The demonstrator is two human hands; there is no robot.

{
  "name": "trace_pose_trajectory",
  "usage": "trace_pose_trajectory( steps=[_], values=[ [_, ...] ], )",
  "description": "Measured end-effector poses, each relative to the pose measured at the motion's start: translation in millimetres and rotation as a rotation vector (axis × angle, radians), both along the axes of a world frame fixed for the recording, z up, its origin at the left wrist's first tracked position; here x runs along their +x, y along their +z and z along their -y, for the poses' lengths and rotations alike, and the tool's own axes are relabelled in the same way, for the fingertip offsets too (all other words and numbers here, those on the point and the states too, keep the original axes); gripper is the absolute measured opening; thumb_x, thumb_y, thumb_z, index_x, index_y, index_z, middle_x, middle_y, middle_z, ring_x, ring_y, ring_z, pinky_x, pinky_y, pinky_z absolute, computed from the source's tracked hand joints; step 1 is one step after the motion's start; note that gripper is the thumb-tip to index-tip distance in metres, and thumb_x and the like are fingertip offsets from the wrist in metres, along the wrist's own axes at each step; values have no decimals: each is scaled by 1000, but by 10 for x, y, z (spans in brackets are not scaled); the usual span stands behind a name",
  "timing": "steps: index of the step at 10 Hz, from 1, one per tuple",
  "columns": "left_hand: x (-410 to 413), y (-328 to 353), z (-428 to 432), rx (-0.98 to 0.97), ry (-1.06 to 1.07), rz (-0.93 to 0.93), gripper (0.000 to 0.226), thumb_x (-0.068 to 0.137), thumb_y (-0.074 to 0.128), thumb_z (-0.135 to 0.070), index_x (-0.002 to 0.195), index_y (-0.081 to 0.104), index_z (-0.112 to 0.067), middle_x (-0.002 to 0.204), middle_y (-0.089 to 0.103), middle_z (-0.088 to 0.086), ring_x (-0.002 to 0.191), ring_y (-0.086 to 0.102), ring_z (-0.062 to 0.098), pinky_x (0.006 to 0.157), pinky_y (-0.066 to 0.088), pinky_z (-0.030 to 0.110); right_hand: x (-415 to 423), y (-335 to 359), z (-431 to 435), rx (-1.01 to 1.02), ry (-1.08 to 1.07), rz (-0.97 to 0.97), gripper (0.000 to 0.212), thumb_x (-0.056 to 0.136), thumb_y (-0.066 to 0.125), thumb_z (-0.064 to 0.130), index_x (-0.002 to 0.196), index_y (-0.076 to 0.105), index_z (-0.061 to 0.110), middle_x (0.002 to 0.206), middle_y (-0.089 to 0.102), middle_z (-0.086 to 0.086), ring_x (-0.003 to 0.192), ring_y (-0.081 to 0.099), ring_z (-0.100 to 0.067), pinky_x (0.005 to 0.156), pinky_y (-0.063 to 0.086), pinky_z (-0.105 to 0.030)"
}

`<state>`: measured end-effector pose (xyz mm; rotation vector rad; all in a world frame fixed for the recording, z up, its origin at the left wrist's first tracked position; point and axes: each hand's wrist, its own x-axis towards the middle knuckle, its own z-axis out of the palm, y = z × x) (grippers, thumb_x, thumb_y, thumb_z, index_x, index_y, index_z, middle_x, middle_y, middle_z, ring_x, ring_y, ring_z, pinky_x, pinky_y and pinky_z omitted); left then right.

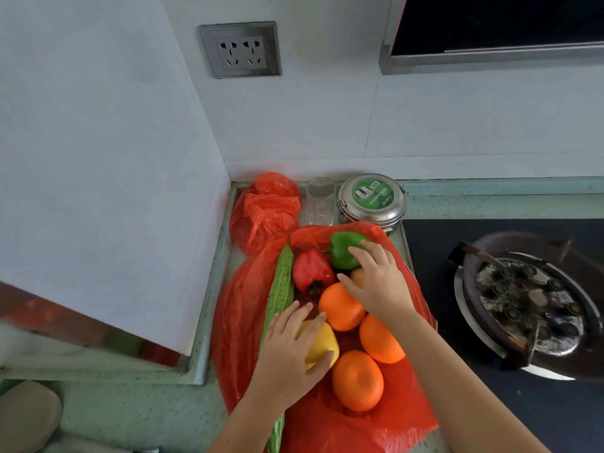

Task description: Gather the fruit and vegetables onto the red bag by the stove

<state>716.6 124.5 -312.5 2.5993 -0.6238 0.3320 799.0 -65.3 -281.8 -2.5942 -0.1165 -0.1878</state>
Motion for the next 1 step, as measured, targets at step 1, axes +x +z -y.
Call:
trace_pose_trajectory(
  steps=[1],
  values=[
    [-27, 11, -3, 13, 22, 44, 46, 83, 51, -44, 119, 58, -17, 121, 60, 7, 122, 43, 22, 94, 45, 49, -166, -22, -33, 8, -1, 86, 46, 80, 66, 34, 119, 56, 11, 125, 53, -13, 119, 44, -32, 86, 47, -50]
  ],
)
